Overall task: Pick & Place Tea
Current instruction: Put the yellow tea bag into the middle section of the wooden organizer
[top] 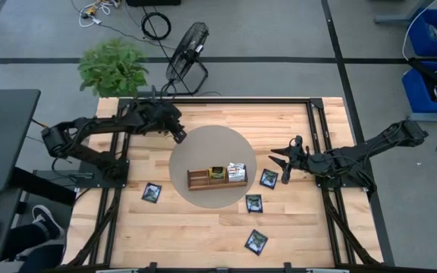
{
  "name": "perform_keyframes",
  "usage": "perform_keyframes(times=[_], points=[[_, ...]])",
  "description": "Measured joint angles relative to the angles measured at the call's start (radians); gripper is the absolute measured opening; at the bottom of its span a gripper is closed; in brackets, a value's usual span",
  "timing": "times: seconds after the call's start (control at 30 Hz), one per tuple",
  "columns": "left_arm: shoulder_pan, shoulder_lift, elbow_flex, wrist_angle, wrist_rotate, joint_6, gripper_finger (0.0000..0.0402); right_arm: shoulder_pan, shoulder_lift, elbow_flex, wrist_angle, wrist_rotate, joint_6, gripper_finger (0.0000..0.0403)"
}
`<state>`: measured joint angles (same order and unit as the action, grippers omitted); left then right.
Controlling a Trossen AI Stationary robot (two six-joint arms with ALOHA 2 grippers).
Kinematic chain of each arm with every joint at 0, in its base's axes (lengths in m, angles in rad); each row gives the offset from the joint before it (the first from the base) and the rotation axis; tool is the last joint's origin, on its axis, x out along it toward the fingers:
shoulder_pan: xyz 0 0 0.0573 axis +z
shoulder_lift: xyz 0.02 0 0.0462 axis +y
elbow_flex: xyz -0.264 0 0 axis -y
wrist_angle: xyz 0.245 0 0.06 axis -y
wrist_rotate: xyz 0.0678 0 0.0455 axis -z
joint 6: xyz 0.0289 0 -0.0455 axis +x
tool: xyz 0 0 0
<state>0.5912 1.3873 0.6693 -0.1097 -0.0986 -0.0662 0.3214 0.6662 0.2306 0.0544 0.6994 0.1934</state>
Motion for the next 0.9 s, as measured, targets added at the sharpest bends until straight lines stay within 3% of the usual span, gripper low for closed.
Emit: perform_keyframes(times=[0.13,0.57,0.9], points=[[-0.029,-0.052,0.000,-0.020,-0.034,-0.005,0.0156,0.000,0.000,0.000,-0.008,0.000,0.009,0.0126],[-0.258,-0.075,0.001,-0.098,-0.336,0.019,0.0138,-0.003,0.000,0.000,-0.010,0.020,0.010,0.0126],[-0.268,-0.074,0.001,-0.102,-0.340,0.000,0.0138,-0.004,0.000,0.000,-0.012,0.021,0.018,0.0126]])
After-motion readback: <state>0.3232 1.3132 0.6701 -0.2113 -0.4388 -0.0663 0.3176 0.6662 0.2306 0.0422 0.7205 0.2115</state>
